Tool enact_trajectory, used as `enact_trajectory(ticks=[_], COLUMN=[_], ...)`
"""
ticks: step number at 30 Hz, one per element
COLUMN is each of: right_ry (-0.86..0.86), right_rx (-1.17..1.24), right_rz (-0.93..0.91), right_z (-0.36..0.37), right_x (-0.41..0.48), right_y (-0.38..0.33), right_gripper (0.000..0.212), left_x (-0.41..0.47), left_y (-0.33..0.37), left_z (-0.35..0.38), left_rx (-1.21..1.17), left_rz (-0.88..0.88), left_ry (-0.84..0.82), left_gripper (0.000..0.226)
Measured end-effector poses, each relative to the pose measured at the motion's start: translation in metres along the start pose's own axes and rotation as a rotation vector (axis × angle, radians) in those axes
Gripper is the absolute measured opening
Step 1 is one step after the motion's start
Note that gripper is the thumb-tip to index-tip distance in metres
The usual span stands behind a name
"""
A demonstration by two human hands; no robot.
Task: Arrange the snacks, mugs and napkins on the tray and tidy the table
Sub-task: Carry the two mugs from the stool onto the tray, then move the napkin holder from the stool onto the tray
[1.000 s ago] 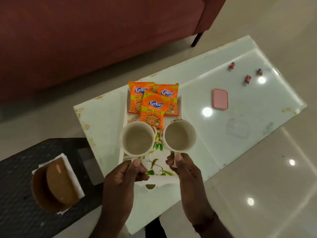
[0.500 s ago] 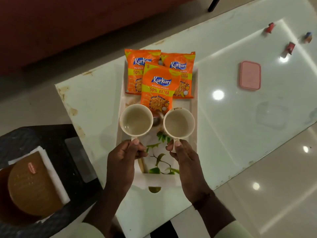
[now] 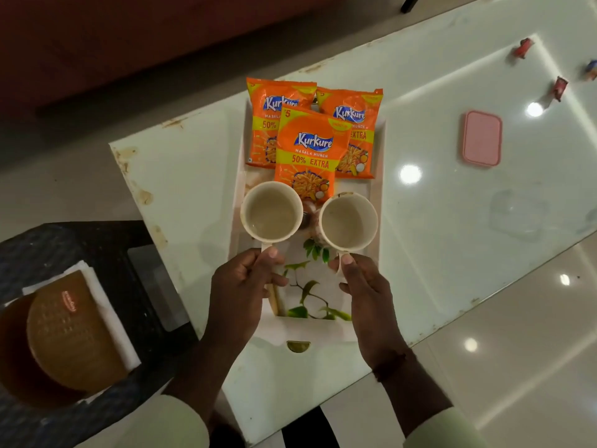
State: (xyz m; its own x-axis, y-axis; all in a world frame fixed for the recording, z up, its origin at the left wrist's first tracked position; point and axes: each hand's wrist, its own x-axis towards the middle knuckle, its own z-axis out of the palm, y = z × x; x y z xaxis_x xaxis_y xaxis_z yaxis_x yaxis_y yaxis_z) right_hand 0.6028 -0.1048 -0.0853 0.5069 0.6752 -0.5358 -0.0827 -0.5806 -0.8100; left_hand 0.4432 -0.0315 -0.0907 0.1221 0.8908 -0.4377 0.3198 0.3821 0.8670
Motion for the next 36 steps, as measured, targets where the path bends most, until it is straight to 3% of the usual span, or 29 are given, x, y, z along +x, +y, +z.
enact_trajectory(ticks=[4, 6, 9, 13, 18, 28, 36], right_ry=[0.165, 0.264, 0.314, 0.253, 0.160, 0.059, 0.034], right_rx=[0.022, -0.076, -0.230, -0.296, -0.340, -0.384, -0.486], right_rz=[0.083, -0.005, -0.192, -0.391, -0.488, -0.425, -0.325], right_z=[0.001, 0.004, 0.015, 0.048, 0.103, 0.208, 0.260], right_x=[-0.014, -0.032, -0.065, -0.117, -0.172, -0.231, -0.227], right_y=[-0.010, -0.022, -0.038, -0.054, -0.056, -0.029, 0.010], right_gripper=[0.024, 0.031, 0.047, 0.059, 0.066, 0.079, 0.092], left_x=[-0.012, -0.030, -0.065, -0.104, -0.131, -0.134, -0.086], left_y=[0.013, 0.024, 0.040, 0.055, 0.056, -0.002, -0.032], left_z=[-0.009, -0.017, -0.034, -0.079, -0.160, -0.287, -0.315], left_rx=[0.145, 0.192, 0.220, 0.343, 0.411, 0.615, 0.712], left_rz=[-0.040, -0.021, 0.051, 0.175, 0.349, 0.337, 0.314], left_ry=[0.104, 0.119, 0.081, 0.098, 0.154, 0.136, -0.087], left_gripper=[0.017, 0.036, 0.041, 0.044, 0.037, 0.040, 0.051])
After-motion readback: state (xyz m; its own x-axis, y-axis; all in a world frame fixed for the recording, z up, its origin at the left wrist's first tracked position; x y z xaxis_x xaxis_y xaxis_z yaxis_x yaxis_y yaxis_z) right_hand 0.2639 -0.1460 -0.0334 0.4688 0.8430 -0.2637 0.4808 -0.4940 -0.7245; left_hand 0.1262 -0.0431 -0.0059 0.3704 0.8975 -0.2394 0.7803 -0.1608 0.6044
